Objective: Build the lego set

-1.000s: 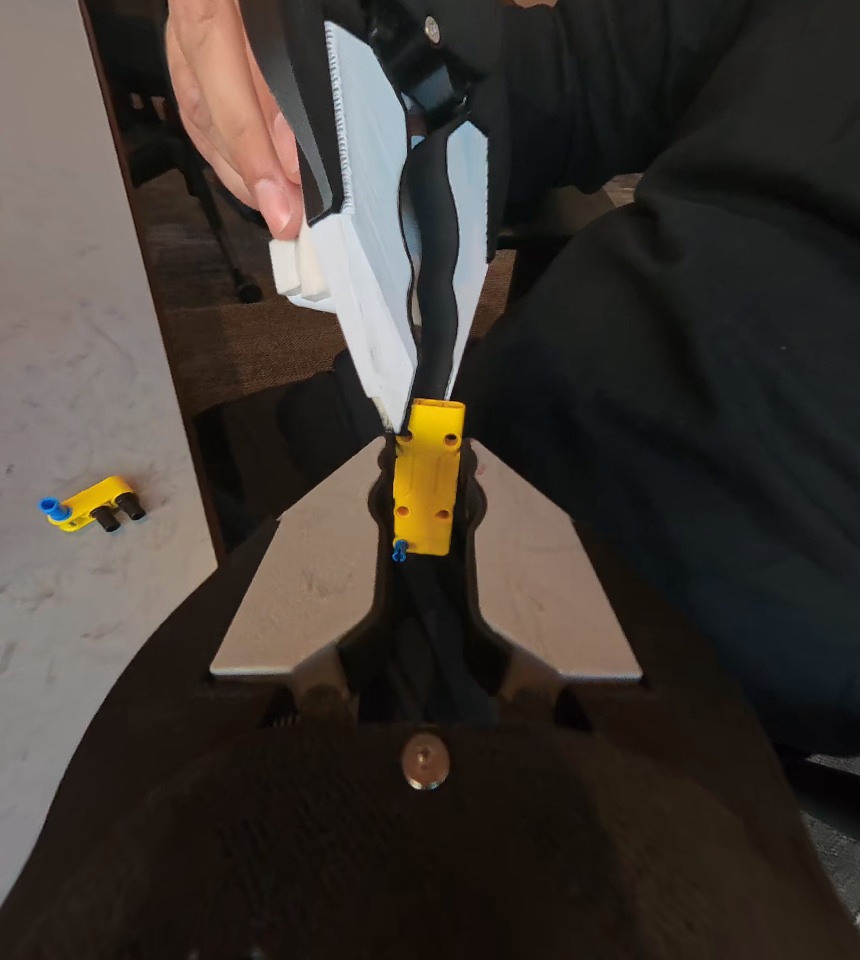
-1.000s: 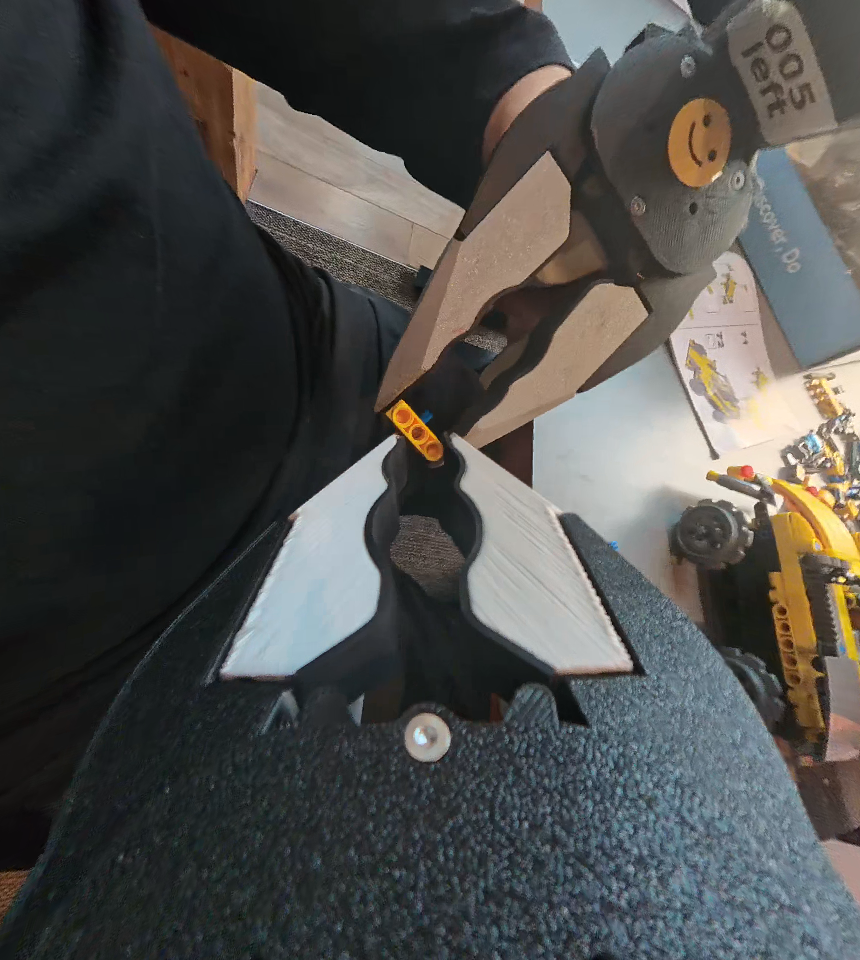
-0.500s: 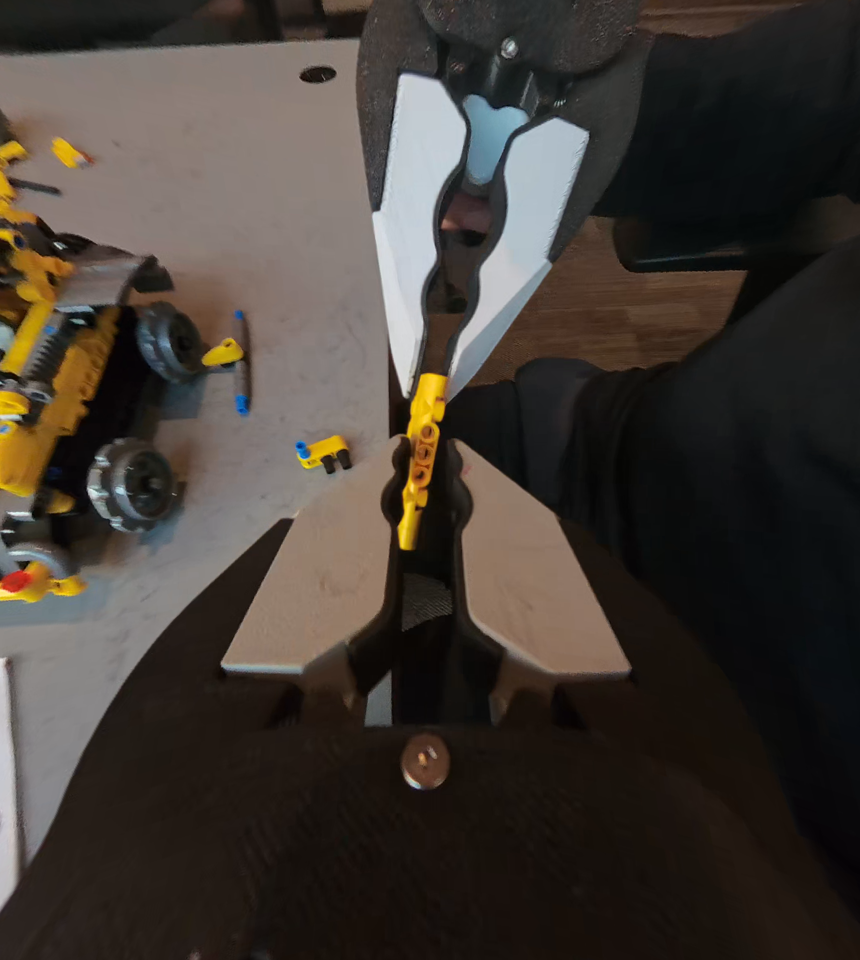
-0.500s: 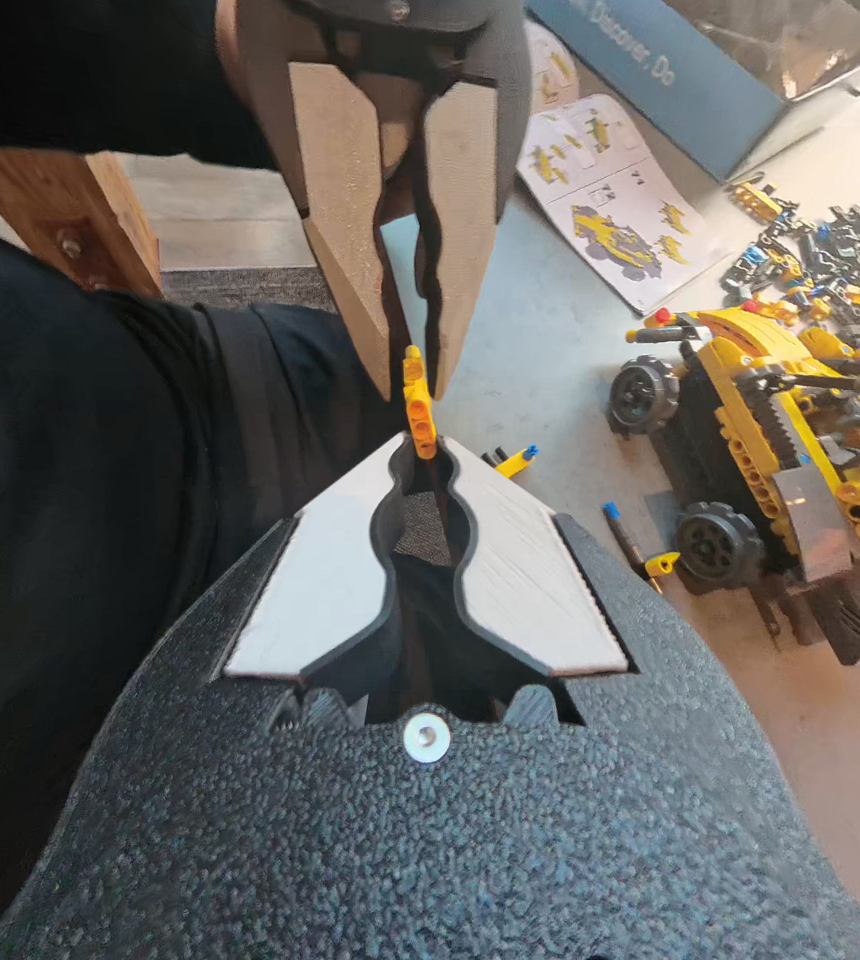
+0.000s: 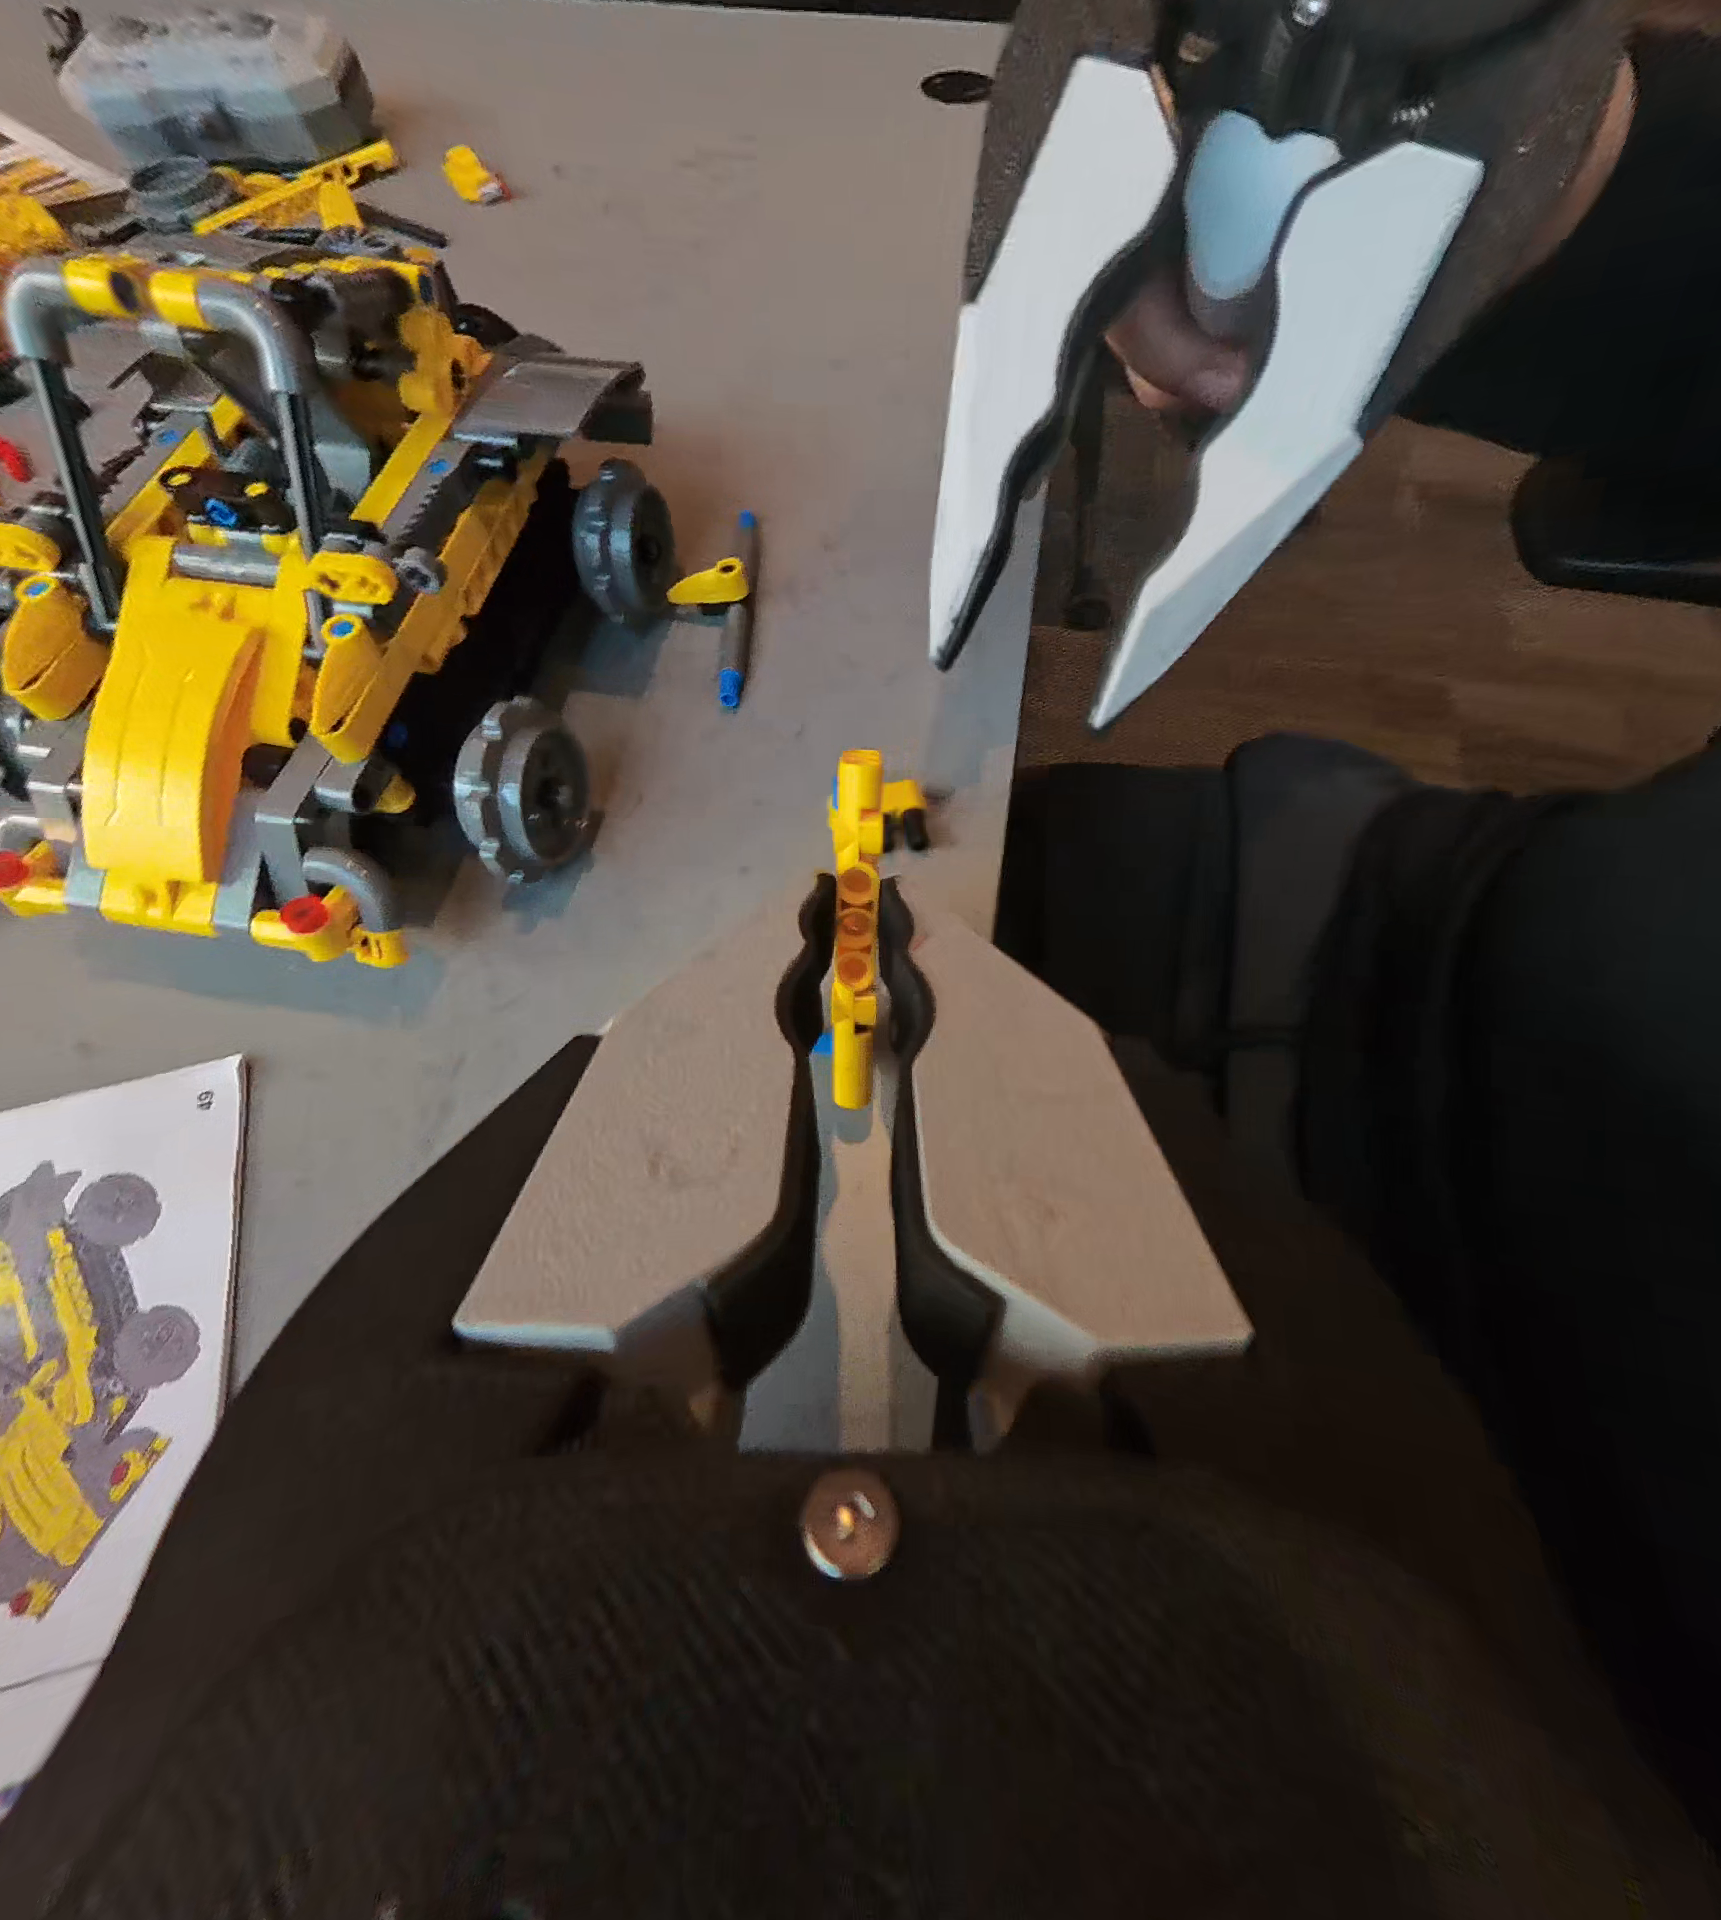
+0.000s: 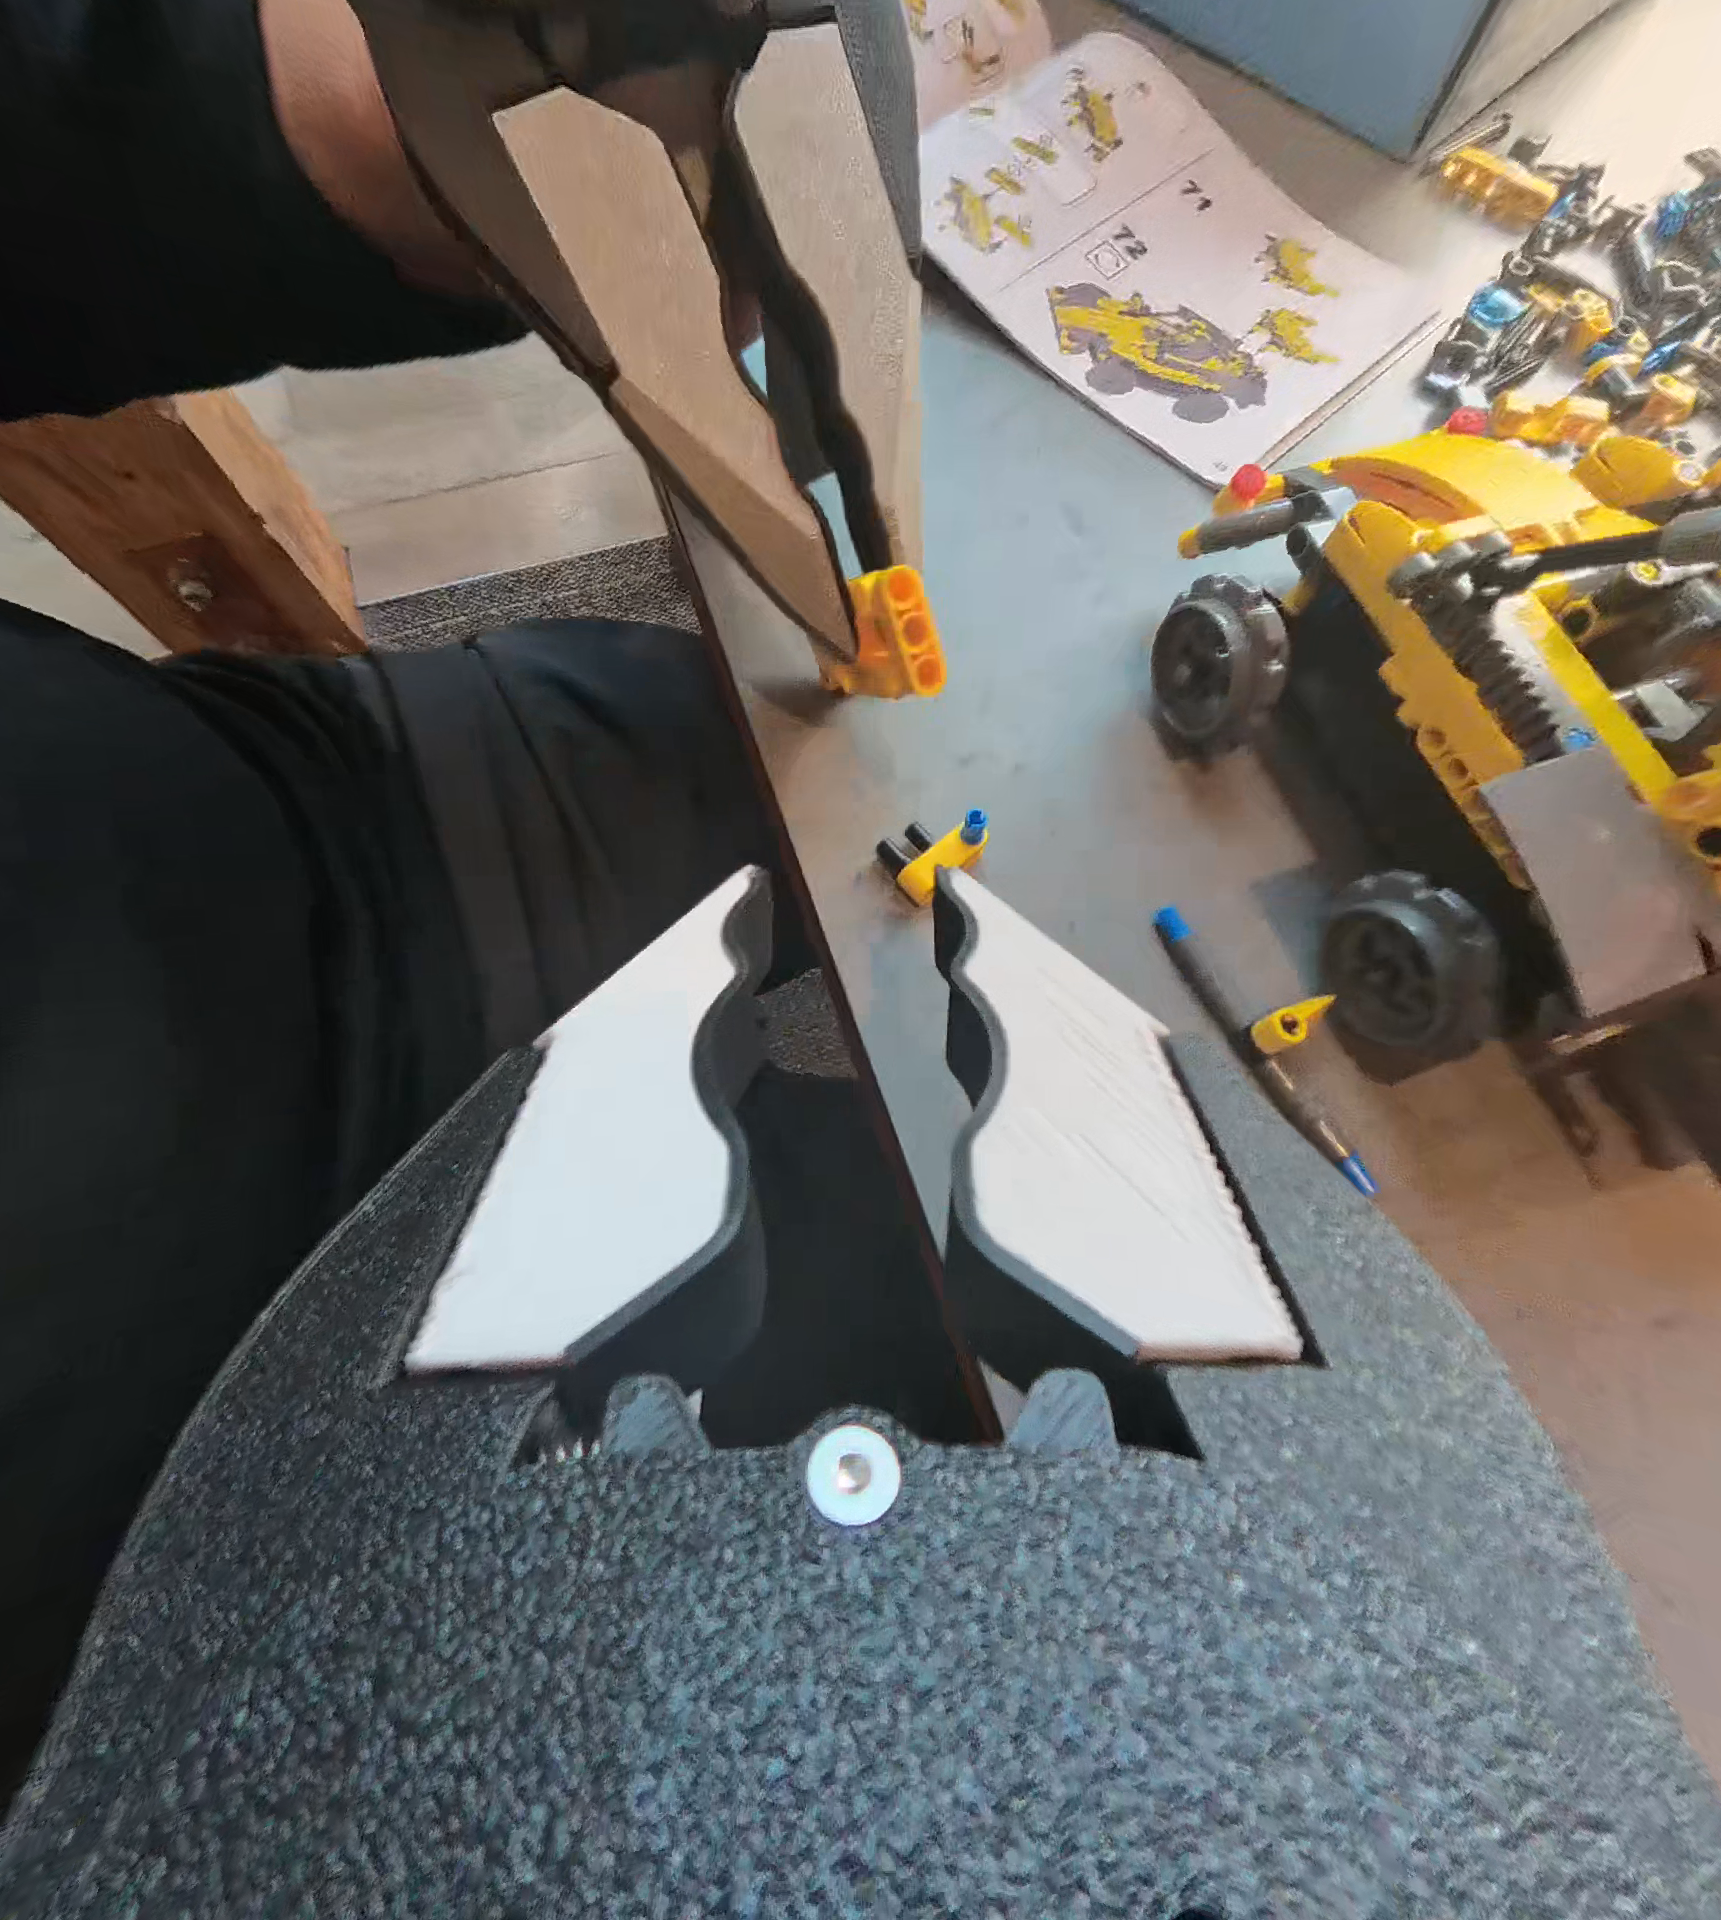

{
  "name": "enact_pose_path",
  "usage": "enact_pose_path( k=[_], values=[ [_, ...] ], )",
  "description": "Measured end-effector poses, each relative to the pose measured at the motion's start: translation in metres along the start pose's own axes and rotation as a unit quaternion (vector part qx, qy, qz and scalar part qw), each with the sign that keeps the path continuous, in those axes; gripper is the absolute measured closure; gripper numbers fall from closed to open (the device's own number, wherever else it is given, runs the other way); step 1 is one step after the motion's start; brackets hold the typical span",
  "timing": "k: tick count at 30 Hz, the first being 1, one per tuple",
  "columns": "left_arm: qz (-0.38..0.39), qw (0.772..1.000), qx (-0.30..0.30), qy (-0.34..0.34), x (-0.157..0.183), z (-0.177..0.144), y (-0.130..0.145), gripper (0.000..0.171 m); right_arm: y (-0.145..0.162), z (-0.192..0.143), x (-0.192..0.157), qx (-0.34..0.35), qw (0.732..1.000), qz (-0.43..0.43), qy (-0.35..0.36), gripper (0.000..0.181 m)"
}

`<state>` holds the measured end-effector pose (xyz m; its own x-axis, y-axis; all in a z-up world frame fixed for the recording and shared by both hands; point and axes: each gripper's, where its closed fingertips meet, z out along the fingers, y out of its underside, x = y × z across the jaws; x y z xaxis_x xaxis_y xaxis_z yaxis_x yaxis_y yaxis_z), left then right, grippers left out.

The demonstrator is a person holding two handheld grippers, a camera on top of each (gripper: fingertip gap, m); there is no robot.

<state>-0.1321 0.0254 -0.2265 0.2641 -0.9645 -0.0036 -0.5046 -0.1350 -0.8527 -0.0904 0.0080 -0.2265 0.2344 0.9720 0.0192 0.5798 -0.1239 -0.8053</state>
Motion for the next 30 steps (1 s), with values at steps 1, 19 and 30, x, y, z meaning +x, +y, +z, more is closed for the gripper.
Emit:
enact_pose_path(
  k=[1, 19, 30],
  values=[
    [-0.001, 1.0, -0.001, -0.004, -0.002, -0.001, 0.001, 0.168, 0.0, 0.003, 0.0, 0.004, 1.0, -0.003, 0.003, 0.152],
    [0.003, 0.999, -0.032, 0.004, 0.007, 0.004, 0.009, 0.157, -0.044, 0.034, 0.002, -0.001, 1.0, -0.021, -0.021, 0.172],
    [-0.034, 0.999, -0.033, 0.003, -0.001, 0.0, 0.013, 0.166, -0.041, 0.04, 0.006, -0.022, 0.999, -0.028, -0.014, 0.16]
  ],
)
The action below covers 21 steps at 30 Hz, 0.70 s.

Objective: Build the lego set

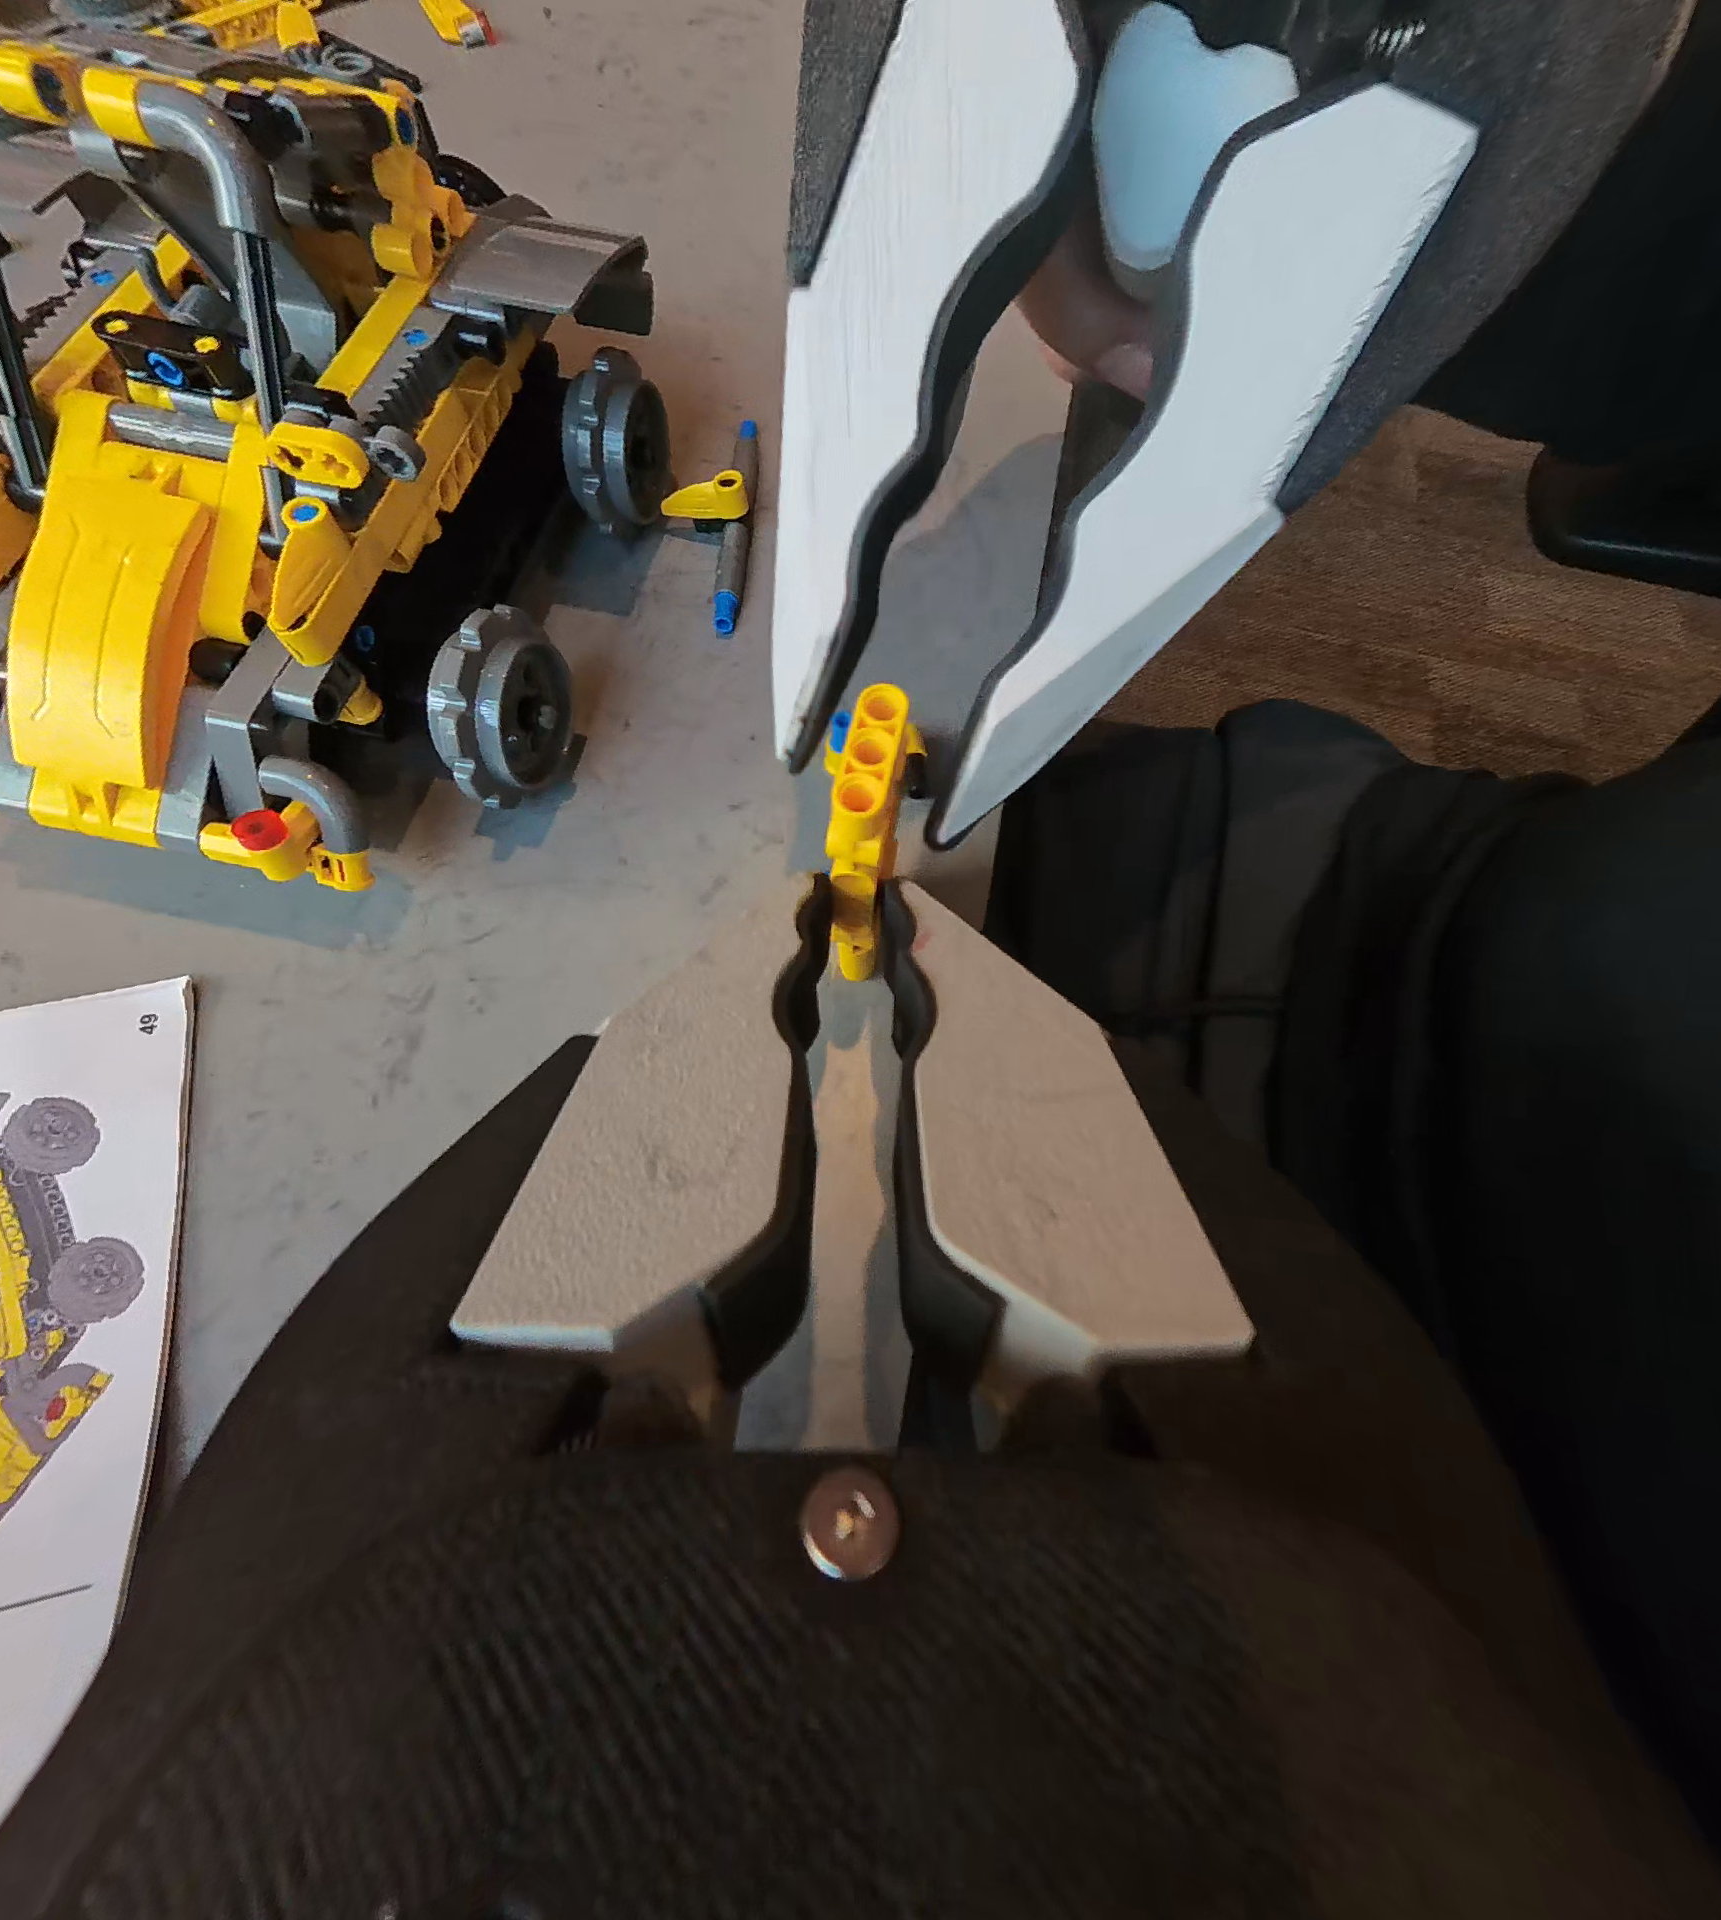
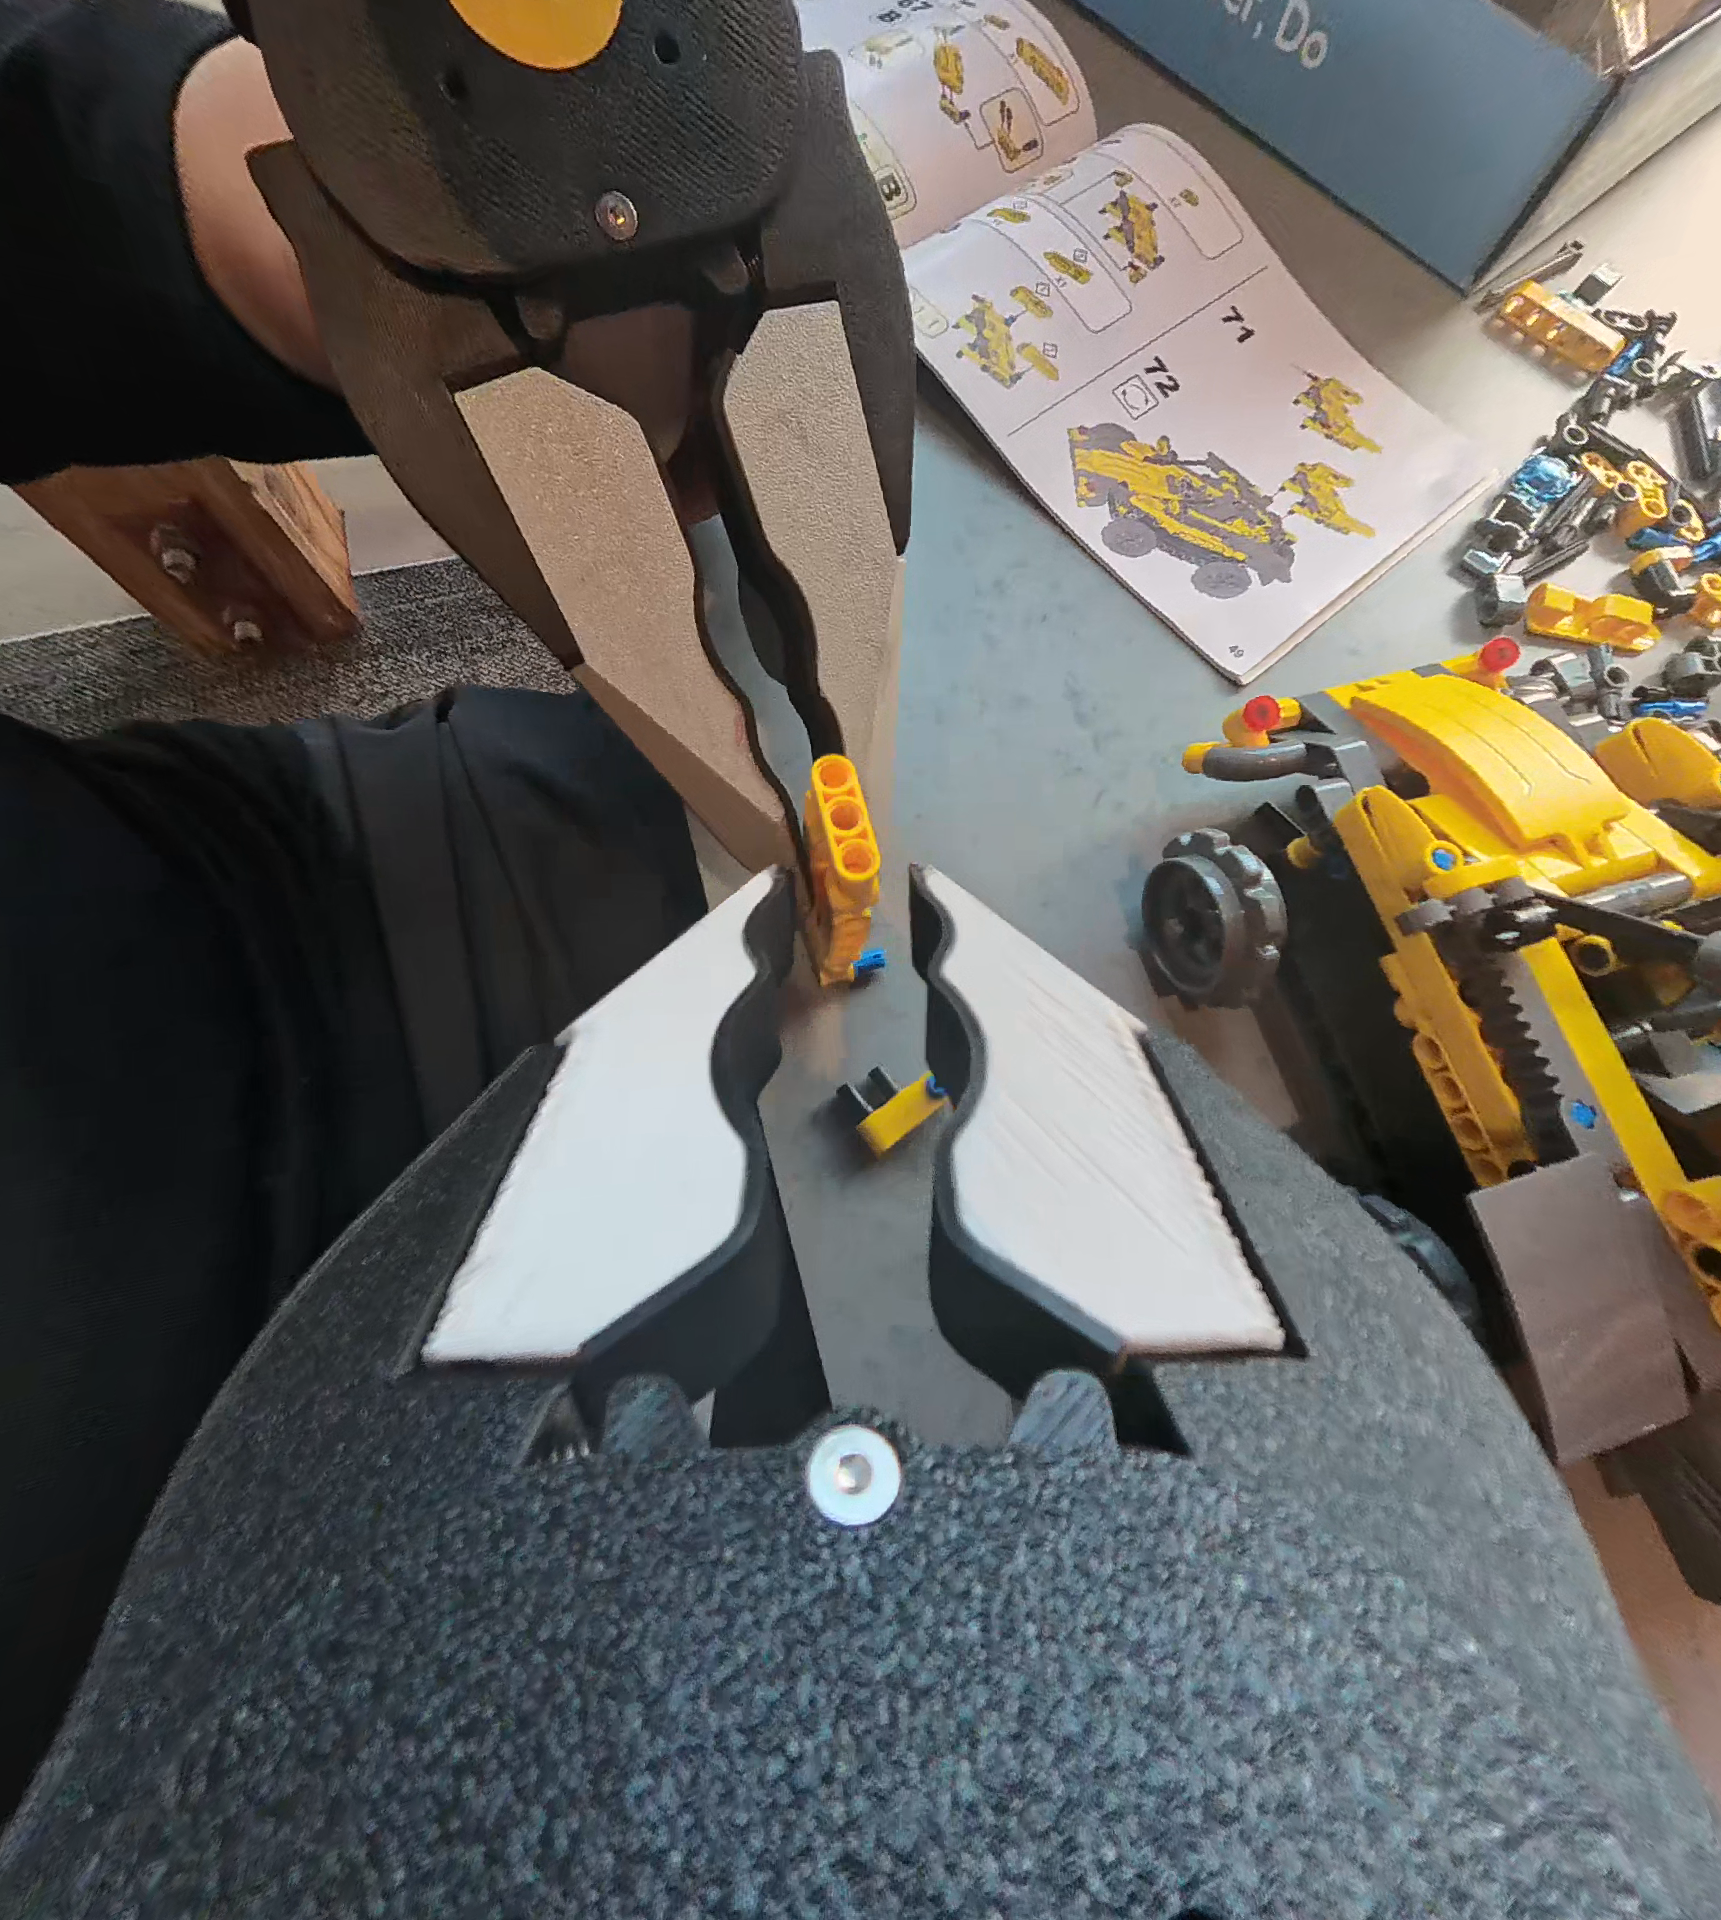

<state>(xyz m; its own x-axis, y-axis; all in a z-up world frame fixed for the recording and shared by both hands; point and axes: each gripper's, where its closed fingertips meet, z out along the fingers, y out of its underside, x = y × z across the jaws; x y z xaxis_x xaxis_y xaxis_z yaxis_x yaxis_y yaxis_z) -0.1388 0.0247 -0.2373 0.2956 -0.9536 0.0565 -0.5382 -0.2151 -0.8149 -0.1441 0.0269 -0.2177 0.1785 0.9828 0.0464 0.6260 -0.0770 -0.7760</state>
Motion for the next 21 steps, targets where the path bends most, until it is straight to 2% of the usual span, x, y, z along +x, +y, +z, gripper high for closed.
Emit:
enact_pose_path(
  k=[3, 11, 16, 19, 21],
  values=[
    [-0.002, 1.0, -0.003, 0.0, 0.0, 0.0, 0.001, 0.159, -0.001, -0.007, 0.001, 0.003, 1.0, -0.002, 0.001, 0.156],
    [0.002, 1.0, -0.007, 0.0, 0.002, 0.002, 0.001, 0.154, 0.018, -0.029, 0.018, -0.007, 1.0, 0.012, 0.013, 0.154],
    [-0.004, 1.0, 0.012, -0.006, 0.001, -0.003, -0.002, 0.136, 0.047, -0.029, 0.011, -0.059, 0.998, -0.007, -0.012, 0.153],
    [-0.005, 0.999, 0.045, -0.01, -0.001, -0.014, -0.008, 0.124, 0.047, -0.023, 0.007, -0.04, 0.998, -0.037, -0.012, 0.148],
    [-0.014, 0.999, 0.041, -0.01, -0.003, -0.021, -0.005, 0.117, 0.047, -0.019, 0.003, -0.042, 0.997, -0.05, -0.029, 0.138]
  ],
)
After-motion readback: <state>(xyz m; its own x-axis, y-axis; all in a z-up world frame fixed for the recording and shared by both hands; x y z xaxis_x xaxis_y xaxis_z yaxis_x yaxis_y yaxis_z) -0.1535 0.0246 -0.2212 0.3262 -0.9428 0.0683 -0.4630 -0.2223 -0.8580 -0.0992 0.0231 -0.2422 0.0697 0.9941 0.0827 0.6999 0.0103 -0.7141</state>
